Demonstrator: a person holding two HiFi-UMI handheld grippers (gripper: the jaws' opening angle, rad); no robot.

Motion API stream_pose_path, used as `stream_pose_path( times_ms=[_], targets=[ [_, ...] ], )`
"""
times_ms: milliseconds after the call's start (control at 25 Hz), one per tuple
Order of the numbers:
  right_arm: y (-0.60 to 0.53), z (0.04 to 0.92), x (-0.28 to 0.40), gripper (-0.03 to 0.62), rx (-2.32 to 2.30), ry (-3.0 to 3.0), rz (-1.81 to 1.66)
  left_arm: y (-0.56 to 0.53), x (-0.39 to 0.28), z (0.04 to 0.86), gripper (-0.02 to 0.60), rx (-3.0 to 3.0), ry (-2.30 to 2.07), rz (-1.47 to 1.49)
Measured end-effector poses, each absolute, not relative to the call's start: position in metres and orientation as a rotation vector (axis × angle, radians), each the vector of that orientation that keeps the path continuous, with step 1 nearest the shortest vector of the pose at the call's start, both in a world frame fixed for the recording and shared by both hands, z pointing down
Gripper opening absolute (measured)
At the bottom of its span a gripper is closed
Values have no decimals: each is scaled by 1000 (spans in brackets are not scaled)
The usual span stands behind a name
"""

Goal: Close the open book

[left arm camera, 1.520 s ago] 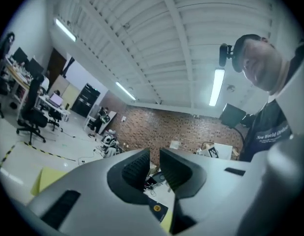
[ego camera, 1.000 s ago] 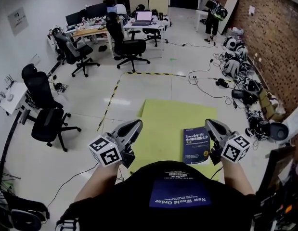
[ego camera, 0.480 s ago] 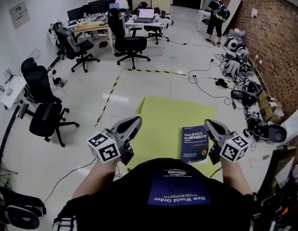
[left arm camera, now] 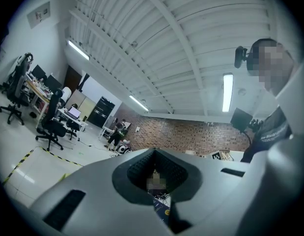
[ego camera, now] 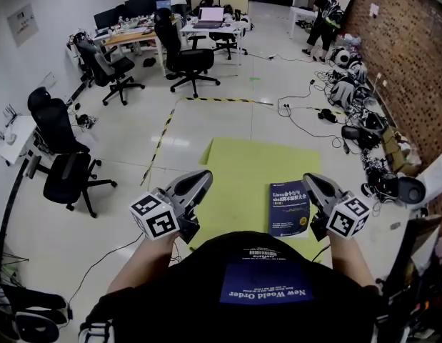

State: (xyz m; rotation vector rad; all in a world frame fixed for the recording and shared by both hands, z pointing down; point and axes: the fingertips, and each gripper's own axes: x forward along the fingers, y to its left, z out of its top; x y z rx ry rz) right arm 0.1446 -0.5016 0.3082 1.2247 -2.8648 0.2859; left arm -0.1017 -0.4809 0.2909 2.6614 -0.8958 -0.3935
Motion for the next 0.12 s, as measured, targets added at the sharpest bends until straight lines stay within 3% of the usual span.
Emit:
stream_pose_path(
  times_ms=[120],
  targets=[
    [-500, 308, 146, -15, 1220, -2860, 274, -481, -99, 292, 8, 2657, -885, -398]
  ],
)
